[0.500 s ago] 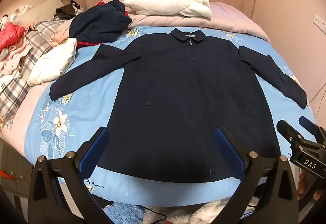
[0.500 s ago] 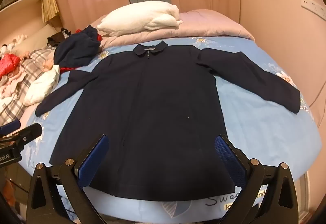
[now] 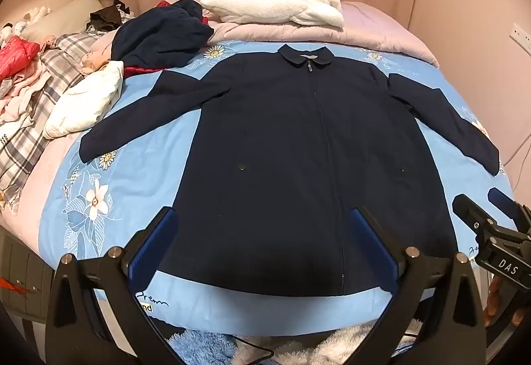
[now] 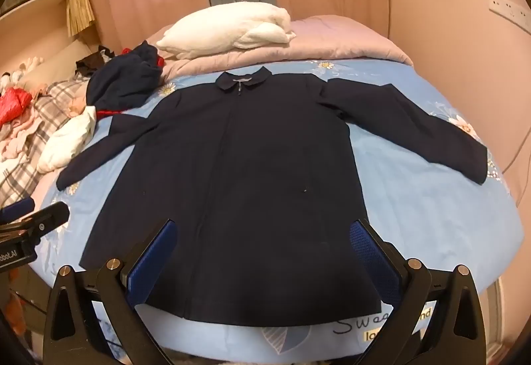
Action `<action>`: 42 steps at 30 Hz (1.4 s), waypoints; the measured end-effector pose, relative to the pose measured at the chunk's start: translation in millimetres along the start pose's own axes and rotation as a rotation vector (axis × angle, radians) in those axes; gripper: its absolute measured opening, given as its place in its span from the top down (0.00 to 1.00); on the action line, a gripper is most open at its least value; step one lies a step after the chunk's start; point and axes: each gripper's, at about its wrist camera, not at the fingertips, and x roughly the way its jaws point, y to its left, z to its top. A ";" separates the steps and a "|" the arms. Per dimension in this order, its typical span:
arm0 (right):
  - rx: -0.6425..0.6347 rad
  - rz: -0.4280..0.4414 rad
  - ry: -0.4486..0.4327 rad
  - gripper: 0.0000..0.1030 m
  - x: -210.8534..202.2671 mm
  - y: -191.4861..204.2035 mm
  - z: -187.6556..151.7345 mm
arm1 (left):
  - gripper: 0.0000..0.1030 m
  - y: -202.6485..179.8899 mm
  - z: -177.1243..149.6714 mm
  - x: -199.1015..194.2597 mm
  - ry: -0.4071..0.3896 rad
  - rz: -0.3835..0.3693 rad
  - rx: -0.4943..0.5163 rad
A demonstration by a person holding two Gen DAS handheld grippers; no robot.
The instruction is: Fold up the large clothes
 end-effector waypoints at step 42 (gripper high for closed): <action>0.002 0.002 0.013 0.00 2.8 2.6 -6.5 | 0.00 -0.4 0.5 -0.1 0.014 -0.005 0.021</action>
